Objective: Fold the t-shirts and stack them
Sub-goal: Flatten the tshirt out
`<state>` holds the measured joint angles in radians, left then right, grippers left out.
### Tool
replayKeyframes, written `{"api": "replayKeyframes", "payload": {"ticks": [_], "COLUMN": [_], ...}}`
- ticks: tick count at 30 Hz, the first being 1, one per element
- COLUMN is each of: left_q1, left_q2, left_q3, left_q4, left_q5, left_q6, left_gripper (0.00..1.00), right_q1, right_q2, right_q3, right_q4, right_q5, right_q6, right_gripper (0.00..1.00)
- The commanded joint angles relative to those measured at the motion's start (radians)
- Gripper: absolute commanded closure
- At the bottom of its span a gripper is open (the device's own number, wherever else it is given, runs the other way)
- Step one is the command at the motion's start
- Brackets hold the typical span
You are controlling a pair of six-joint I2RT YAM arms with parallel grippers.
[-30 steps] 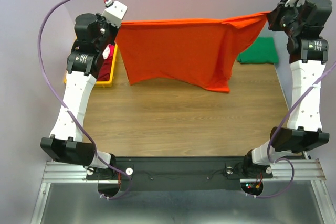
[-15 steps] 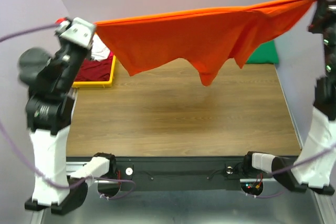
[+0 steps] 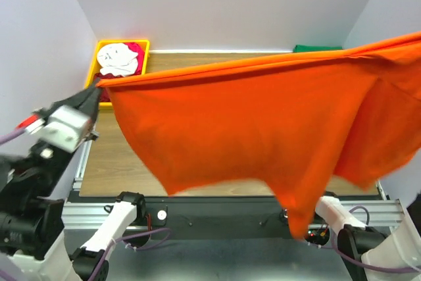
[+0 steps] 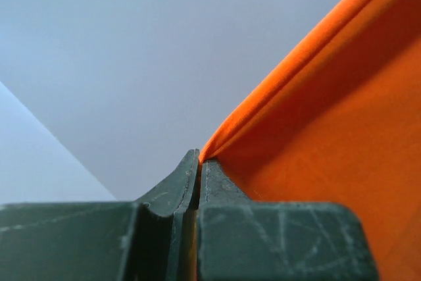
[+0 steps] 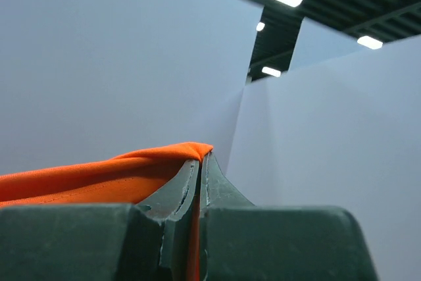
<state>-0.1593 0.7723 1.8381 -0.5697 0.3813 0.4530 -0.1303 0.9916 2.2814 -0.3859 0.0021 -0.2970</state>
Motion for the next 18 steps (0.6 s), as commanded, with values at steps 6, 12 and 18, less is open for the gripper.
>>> {"api": "replayKeyframes", "payload": {"ticks": [6, 12, 18], "left_q1": [0.014, 0.014, 0.01], "left_q2": [-0.034, 0.025, 0.295], "left_q3": [-0.492, -0.906, -1.066], "left_q4": [-0.134, 0.06, 0.326], "left_q5": [-0.012, -0.05, -0.122], "left_q6": [0.091, 0.136, 0.135], "left_gripper": [1.0, 1.0, 1.0], "right_q1": [-0.009, -0.009, -0.009], "right_q2": [-0.083, -0.14, 0.063], "right_q3": [-0.607, -1.112, -1.306], "right_q4": [-0.189, -0.226, -0.019], "right_q5": [-0.342, -0.482, -0.467], "right_q6": [-0.097, -0.151, -0.142], "right_gripper": [0.99, 0.99, 0.99]}}
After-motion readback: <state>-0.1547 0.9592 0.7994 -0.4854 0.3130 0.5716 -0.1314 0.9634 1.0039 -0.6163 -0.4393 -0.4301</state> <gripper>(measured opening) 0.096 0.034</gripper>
